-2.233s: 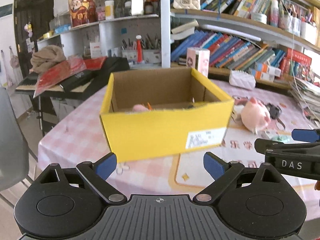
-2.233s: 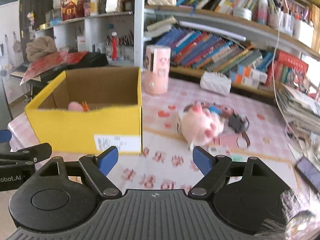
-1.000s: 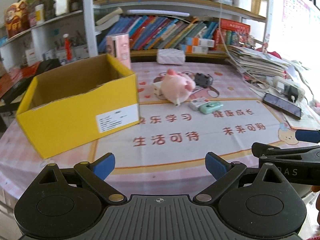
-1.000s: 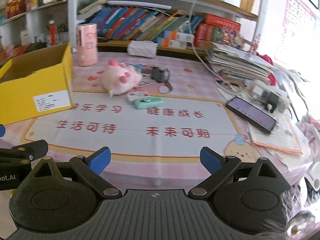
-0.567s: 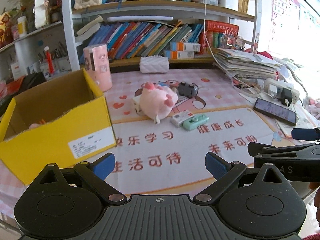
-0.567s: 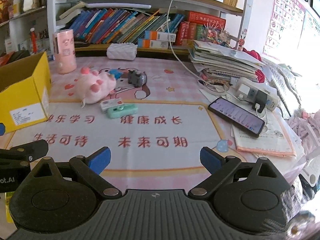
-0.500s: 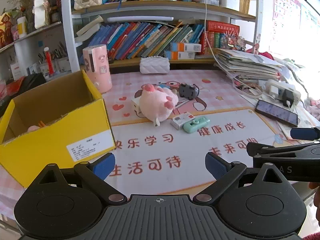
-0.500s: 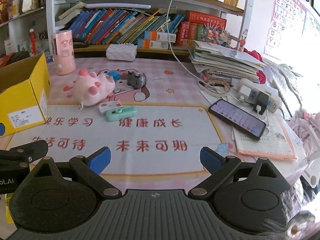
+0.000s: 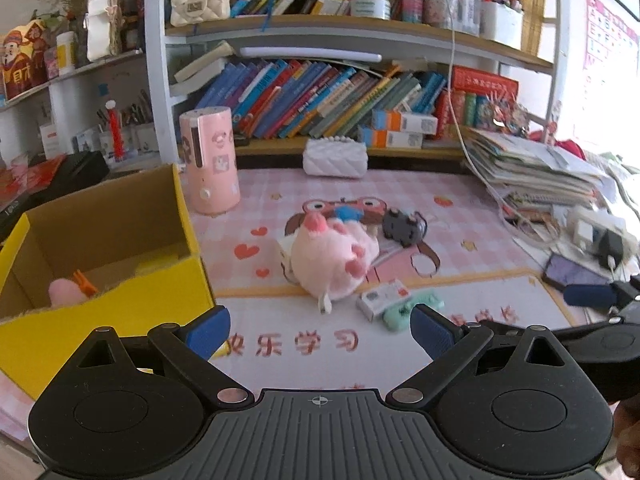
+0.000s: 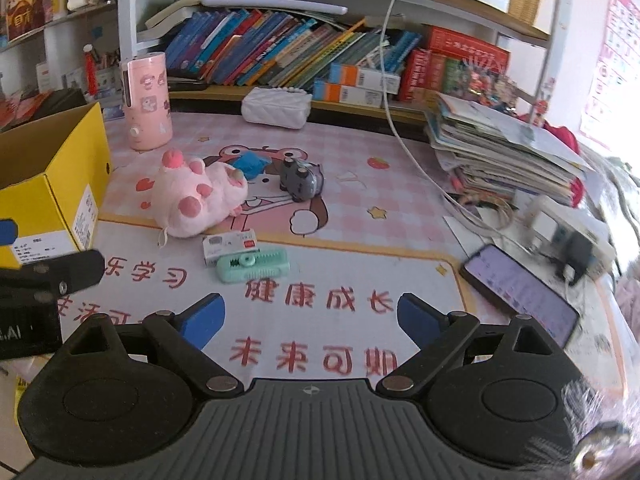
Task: Organize objects
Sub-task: 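Move the right gripper toward the mint-green tape dispenser while the left approaches the pink pig plush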
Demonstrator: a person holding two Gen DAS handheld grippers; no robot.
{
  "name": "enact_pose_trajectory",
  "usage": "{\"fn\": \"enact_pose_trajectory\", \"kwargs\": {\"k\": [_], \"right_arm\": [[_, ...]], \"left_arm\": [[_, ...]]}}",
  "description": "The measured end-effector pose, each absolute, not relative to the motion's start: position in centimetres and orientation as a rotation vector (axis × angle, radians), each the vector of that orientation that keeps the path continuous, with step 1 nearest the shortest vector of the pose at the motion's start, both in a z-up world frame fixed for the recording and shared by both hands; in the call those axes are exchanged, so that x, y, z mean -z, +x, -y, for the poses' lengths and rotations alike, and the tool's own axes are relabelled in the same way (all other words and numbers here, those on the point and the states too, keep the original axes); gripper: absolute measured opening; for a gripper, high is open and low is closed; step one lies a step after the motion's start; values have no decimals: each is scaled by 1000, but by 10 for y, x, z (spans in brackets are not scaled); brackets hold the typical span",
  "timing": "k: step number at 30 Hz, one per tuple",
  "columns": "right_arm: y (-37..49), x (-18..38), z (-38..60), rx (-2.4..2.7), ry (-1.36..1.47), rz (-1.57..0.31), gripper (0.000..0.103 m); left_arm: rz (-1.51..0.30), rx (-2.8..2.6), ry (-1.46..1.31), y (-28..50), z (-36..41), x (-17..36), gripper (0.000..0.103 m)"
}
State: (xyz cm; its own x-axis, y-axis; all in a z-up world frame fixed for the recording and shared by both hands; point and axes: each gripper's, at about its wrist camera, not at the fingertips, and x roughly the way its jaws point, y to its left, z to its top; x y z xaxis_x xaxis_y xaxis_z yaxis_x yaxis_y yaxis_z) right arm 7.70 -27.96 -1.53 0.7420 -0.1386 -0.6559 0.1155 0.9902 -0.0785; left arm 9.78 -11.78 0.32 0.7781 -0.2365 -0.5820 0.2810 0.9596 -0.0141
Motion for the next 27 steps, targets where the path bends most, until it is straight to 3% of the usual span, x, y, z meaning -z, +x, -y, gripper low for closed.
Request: {"fn": "enact_pose_trajectory", "kwargs": {"k": [21,27], "right_arm": [[167,67,289,-95,-108,-855,96],[181,81,284,-127,-116,-895,92]], "left_arm": [[-583,100,41,122,135,-11,98],[-585,76,56,124,137,-10,98]]}}
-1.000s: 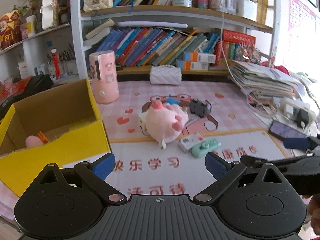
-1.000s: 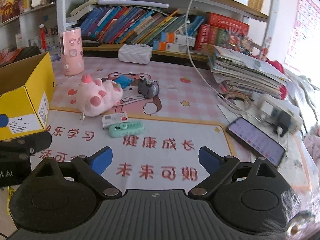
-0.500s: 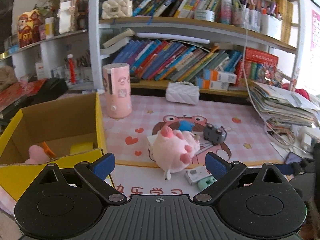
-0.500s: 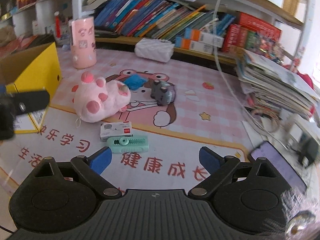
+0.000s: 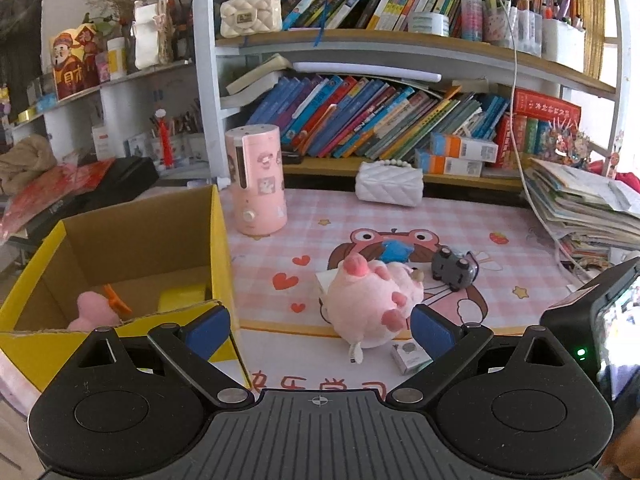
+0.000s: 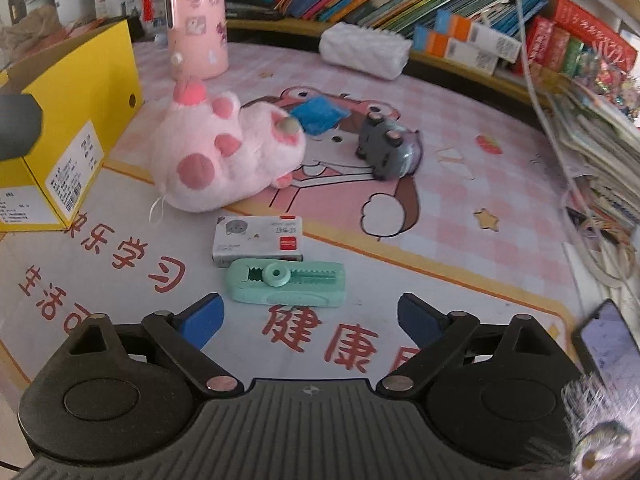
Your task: Organize objects
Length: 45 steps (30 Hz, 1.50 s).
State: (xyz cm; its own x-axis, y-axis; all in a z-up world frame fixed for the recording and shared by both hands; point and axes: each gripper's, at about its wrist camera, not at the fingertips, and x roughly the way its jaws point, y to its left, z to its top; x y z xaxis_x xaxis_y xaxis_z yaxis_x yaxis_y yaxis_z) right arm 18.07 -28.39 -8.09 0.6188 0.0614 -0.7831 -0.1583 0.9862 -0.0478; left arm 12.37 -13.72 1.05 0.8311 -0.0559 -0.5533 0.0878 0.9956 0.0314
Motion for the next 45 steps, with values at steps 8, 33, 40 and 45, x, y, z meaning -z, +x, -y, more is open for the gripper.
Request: {"fn": "enact_pose_trajectory", "kwargs": {"k": [8,33,40,45], "right_arm": [[184,80,285,-197,-106,-851,35],[166,64,329,-135,-135,-766,80],[175,71,322,-219,-180,-754,89],[185,75,313,-279,-157,-760,88]], "left_arm": [[-595,72,63,129,144,-8,98],[-612,94,3,135,159,-1,98],[-637,78,3,137,159,3,98],[-627,56,4,142,157,-2,98]]}}
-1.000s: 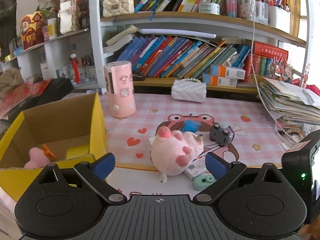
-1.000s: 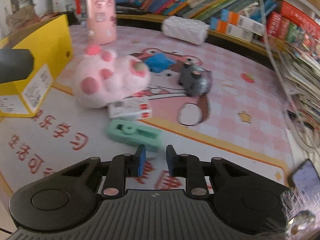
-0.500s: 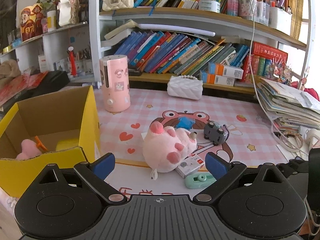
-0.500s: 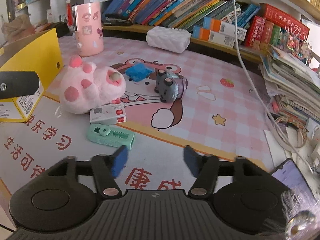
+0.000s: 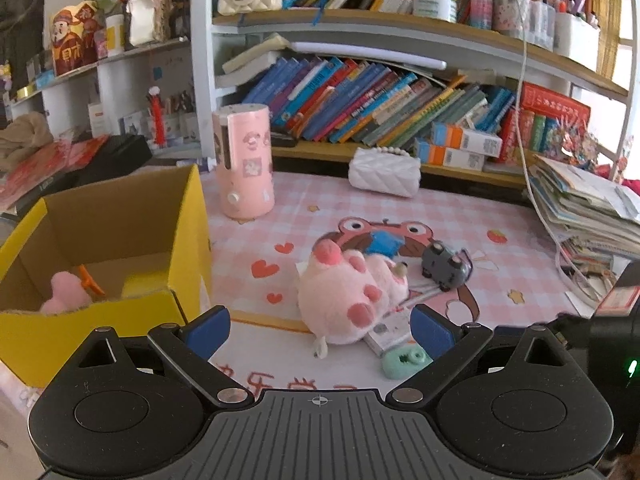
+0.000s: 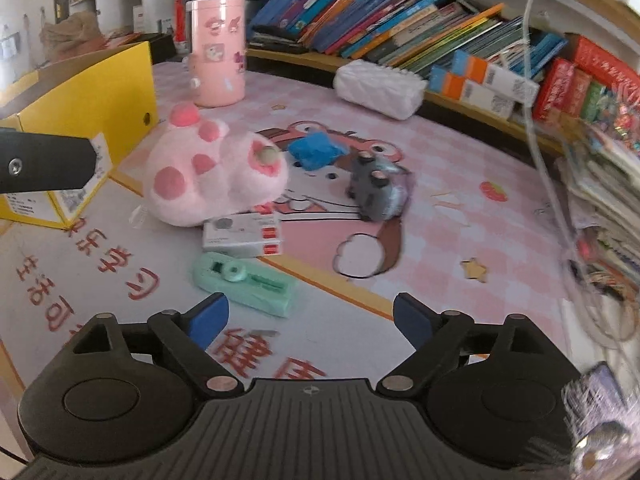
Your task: Organize objects
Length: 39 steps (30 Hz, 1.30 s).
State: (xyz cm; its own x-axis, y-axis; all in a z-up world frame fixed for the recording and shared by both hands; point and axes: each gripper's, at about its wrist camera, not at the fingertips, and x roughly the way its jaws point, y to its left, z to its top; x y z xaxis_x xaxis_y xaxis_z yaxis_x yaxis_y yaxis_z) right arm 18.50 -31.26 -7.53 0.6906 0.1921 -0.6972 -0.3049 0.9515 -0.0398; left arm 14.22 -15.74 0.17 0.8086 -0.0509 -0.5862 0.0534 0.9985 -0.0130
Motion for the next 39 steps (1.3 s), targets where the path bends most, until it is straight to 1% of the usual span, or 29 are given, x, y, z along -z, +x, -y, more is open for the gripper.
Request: {"fn": "enact_pose_trajectory", "kwargs": {"k": [4,9,11,12,17,21,23,31,39], "right_arm": [[194,81,297,-349,-177,-761,78],[204,88,289,-359,-162,-782,77],[203,89,289,-357,-152,-774,74],[202,89,290,-373,-137,-770,65],[198,86,297,-358,-165,-763,64],[192,73,311,-316,-182,-733,64],[188,66,319,-293,-196,-717,65],[171,45,344,-221,-168,-700,65],[167,39,351,-187,-154,-699,65]], "left_arm": [[-629,31,-8,150,153,-4,98],[-640,27,-36,161,151,-5,98],[-649,33,-52,166,151,-5,98],[-652,36,-60,168,152,-4,98],[-662,64,-68,180,158,-1,98],[-681,90,-78,193,166,5,98],[-707,113,-78,201,171,11,101],[-711,128,-37,218,187,25,101],[-748,125,-45,233,189,42,101]]}}
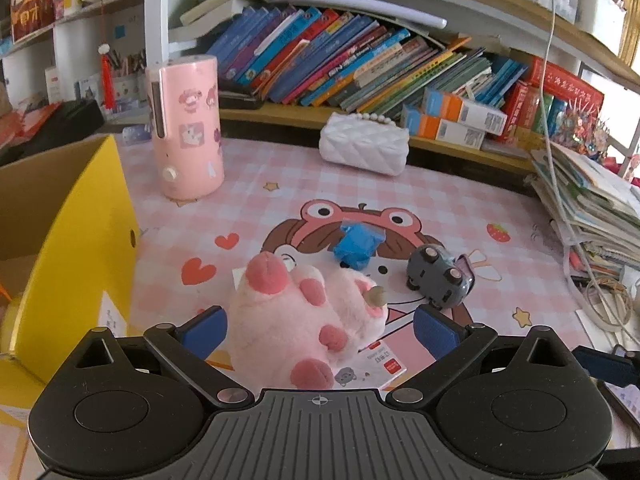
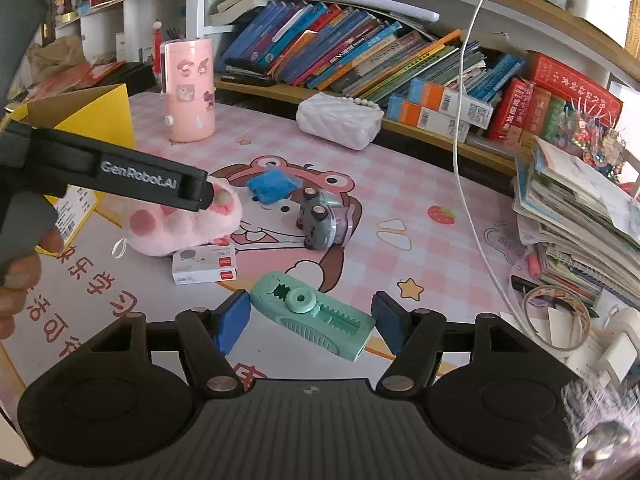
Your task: Organize objects
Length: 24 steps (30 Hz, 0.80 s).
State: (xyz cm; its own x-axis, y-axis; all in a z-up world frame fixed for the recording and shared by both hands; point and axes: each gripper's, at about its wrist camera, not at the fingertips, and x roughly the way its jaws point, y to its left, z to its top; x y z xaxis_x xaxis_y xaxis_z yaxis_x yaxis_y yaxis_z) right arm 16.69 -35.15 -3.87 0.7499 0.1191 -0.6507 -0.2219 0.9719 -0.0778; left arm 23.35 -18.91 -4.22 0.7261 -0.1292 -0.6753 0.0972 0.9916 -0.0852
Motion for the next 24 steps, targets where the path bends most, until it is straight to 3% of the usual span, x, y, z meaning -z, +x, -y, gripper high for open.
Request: {"fn": "enact_pose_trajectory", "kwargs": {"k": [13,16,20,24], "right_arm": [[171,43,356,-177,-148,-728,65],[171,43,357,-169,-148,-731,65],[169,40,354,-161,-151,-720,65],[168,37,350,-154,-137,-719,65]], "left_arm": [[-805,111,-60,267,189,70,100],[-845,136,-108,272,185,78,92],[-814,144,-130,262,183,64,73],[-725,192,-110,238,180,41,73]]}}
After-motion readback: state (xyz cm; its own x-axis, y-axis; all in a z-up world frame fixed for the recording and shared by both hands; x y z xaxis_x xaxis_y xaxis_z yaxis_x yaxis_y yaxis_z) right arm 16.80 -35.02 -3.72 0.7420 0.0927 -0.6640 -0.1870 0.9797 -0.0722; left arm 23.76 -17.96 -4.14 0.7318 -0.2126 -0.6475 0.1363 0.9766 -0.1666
